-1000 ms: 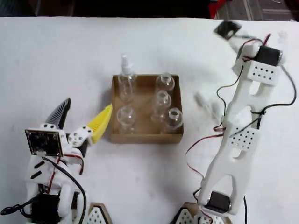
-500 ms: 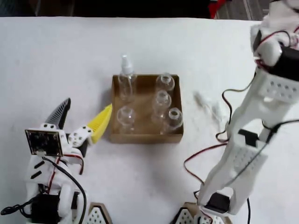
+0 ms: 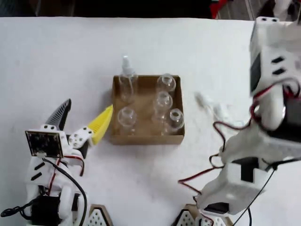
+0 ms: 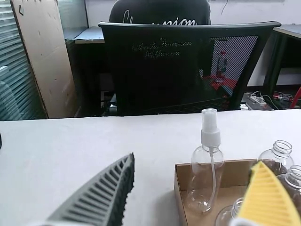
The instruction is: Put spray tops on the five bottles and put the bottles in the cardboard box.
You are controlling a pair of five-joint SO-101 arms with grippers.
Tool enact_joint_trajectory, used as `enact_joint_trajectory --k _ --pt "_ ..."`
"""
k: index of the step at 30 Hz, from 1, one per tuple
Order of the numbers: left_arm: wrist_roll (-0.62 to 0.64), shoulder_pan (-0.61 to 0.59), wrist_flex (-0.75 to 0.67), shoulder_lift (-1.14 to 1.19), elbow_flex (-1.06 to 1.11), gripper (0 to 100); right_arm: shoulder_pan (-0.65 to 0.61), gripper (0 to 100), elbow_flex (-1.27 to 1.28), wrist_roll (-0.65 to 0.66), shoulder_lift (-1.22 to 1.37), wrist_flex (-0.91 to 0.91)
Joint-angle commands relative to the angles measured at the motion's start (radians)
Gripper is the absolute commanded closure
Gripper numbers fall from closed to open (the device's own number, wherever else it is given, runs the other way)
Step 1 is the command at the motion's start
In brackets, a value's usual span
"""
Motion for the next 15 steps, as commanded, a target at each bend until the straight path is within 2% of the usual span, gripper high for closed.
enact_joint_trajectory --k 1,9,15 --pt "0.008 0.005 -0.018 -0.005 -0.002 63 -0.074 95.4 -0.046 -0.011 -0.093 0.027" --pt "0.008 0.005 -0.018 -0.005 -0.003 63 -0.260 95.5 -0.046 -0.014 -0.223 0.027" --pt "0.008 0.005 -0.018 -0.005 -0.003 63 -0.318 98.2 -0.046 -0.049 -0.263 0.027"
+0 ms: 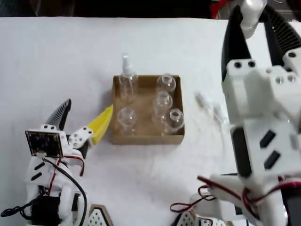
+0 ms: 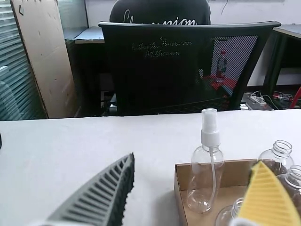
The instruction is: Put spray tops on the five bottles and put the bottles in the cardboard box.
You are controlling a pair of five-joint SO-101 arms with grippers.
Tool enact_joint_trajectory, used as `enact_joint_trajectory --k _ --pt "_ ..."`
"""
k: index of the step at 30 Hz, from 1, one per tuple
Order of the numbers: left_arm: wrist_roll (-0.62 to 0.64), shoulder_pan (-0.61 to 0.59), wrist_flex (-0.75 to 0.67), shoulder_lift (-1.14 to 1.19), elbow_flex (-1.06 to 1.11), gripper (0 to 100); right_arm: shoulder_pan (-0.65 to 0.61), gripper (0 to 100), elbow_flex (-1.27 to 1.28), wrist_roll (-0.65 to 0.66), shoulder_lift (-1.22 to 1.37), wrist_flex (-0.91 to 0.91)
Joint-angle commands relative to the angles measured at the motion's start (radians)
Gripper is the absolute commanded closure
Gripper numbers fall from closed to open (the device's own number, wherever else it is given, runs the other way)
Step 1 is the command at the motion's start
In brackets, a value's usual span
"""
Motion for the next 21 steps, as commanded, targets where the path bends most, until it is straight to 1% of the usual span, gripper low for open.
enact_joint_trajectory --k 1,4,7,12,16,19,21 --pt "0.008 0.005 -0.018 -0.005 -0.003 63 -0.025 98.4 -0.038 -0.072 -0.027 0.024" --pt "0.008 0.005 -0.018 -0.005 -0.003 63 -0.028 98.4 -0.038 -0.170 -0.051 0.024" --pt "0.008 0.005 -0.018 -0.005 -0.003 63 -0.028 98.4 0.005 -0.226 -0.081 0.024" --pt "0.008 0.005 -0.018 -0.005 -0.003 63 -0.030 98.4 0.227 -0.275 -0.162 0.024" --pt "0.008 0.005 -0.018 -0.005 -0.003 63 -0.030 98.4 0.405 -0.354 -0.269 0.018" --pt "0.008 0.005 -0.018 -0.005 -0.003 63 -0.030 98.4 0.483 -0.417 -0.326 -0.008" --pt "0.008 0.005 -0.018 -0.005 -0.003 63 -0.030 98.4 0.522 -0.437 -0.346 -0.044"
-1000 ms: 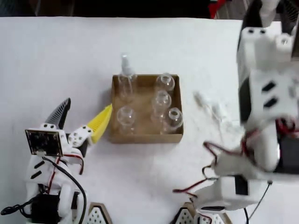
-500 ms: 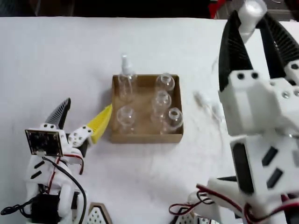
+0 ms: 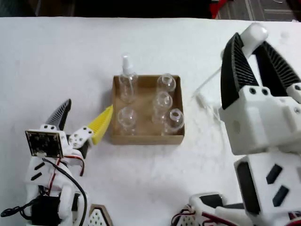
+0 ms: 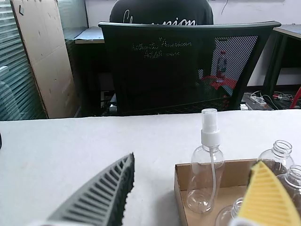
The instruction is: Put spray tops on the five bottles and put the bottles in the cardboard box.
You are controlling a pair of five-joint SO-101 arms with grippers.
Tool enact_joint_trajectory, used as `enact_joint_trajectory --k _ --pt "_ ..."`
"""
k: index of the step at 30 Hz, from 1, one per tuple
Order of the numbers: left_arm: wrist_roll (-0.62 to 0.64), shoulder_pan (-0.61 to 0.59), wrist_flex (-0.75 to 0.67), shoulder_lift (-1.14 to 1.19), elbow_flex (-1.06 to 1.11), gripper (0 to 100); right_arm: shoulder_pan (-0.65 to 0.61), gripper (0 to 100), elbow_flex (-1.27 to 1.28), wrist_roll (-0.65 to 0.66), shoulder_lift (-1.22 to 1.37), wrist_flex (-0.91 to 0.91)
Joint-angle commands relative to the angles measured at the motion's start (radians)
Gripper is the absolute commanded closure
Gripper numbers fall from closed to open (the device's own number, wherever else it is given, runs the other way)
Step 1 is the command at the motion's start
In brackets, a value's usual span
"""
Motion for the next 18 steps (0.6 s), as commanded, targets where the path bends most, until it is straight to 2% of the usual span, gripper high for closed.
enact_joint_trajectory --k 1,18 --pt "0.008 0.005 -0.018 -0.005 -0.003 63 -0.008 98.4 0.063 -0.044 -0.039 -0.058" --pt "0.008 0.005 -0.018 -0.005 -0.003 63 -0.007 98.4 0.075 -0.046 -0.044 -0.101"
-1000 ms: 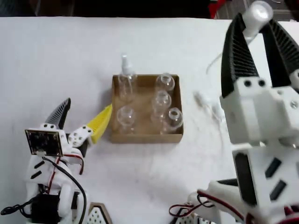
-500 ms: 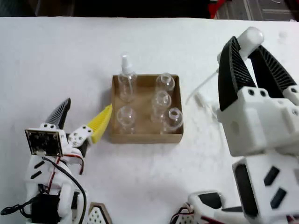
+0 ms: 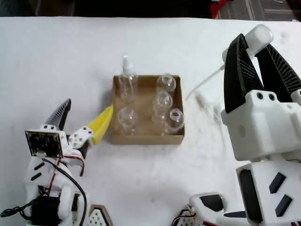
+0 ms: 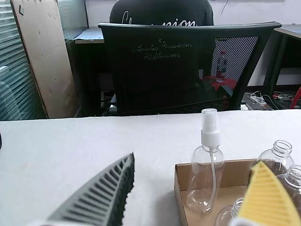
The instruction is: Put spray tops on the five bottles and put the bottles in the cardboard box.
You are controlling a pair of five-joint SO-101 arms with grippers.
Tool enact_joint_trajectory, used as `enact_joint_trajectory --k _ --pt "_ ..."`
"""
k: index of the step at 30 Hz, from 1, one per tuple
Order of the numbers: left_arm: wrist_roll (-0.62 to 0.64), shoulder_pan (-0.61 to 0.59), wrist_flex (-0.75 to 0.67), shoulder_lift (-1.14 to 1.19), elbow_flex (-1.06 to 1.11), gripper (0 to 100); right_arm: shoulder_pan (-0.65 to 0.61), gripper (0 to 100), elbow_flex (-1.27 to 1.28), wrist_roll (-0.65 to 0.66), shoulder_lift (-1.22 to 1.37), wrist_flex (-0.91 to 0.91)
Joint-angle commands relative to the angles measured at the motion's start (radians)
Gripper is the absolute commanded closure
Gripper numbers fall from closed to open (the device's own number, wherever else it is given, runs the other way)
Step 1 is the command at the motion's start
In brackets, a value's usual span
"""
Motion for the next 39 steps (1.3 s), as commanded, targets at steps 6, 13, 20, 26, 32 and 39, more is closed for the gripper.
enact_joint_trajectory --k 6,13,20,26,32,39 --pt "0.008 0.005 -0.018 -0.005 -0.003 63 -0.005 98.3 0.008 -0.009 -0.001 -0.027" --pt "0.008 0.005 -0.018 -0.005 -0.003 63 -0.007 98.3 0.008 -0.072 -0.002 -0.021" --pt "0.008 0.005 -0.018 -0.005 -0.003 63 -0.007 98.3 0.008 -0.207 -0.002 -0.019" --pt "0.008 0.005 -0.018 -0.005 -0.003 63 -0.007 98.3 0.009 -0.207 -0.002 -0.005" --pt "0.008 0.005 -0.018 -0.005 -0.003 63 -0.008 98.3 0.017 -0.207 0.002 -0.001" --pt "0.009 0.004 -0.020 -0.005 -0.003 63 -0.150 98.3 0.158 -0.204 0.067 -0.125"
